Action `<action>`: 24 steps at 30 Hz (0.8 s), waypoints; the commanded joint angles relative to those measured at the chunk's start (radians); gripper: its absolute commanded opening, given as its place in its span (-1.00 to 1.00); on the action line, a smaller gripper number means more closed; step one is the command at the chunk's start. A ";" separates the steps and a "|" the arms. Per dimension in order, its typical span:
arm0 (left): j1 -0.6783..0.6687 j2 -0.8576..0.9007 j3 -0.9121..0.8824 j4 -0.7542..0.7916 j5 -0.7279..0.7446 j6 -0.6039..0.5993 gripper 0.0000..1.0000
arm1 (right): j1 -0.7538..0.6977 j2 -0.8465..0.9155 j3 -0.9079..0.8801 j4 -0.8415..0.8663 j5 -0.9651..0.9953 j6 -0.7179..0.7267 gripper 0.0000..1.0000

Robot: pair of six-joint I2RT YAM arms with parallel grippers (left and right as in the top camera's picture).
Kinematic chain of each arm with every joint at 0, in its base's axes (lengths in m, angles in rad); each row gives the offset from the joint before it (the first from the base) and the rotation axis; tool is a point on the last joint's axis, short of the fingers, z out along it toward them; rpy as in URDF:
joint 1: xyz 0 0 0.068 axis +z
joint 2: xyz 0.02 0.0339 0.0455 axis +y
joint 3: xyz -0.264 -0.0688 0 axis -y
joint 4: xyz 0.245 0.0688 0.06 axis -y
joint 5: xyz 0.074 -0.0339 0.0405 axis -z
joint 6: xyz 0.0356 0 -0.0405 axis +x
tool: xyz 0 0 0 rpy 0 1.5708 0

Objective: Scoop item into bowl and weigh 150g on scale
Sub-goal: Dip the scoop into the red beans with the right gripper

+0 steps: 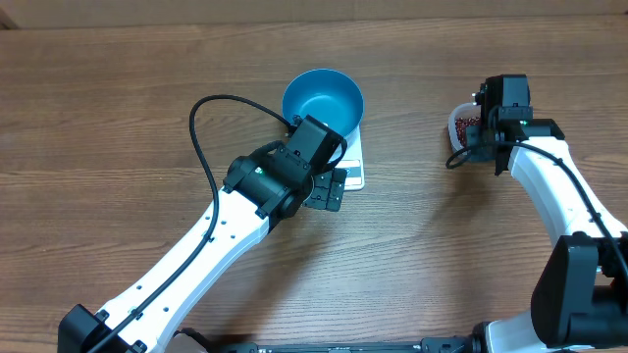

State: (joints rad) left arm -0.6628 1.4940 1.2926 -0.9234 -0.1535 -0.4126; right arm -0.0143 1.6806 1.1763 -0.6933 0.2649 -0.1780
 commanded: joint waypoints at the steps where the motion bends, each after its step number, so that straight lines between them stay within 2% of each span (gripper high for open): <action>1: 0.003 -0.010 -0.008 0.001 -0.013 0.006 0.99 | -0.009 0.013 0.021 -0.006 -0.105 -0.011 -0.94; 12: 0.003 -0.010 -0.008 0.001 -0.013 0.006 1.00 | -0.083 0.019 0.021 -0.008 -0.302 -0.006 -0.93; 24: 0.003 -0.010 -0.008 0.001 -0.013 0.005 0.99 | -0.118 0.085 0.021 0.000 -0.408 -0.006 -0.93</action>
State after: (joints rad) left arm -0.6628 1.4940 1.2926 -0.9234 -0.1539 -0.4122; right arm -0.1257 1.7142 1.1931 -0.6895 -0.0483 -0.1848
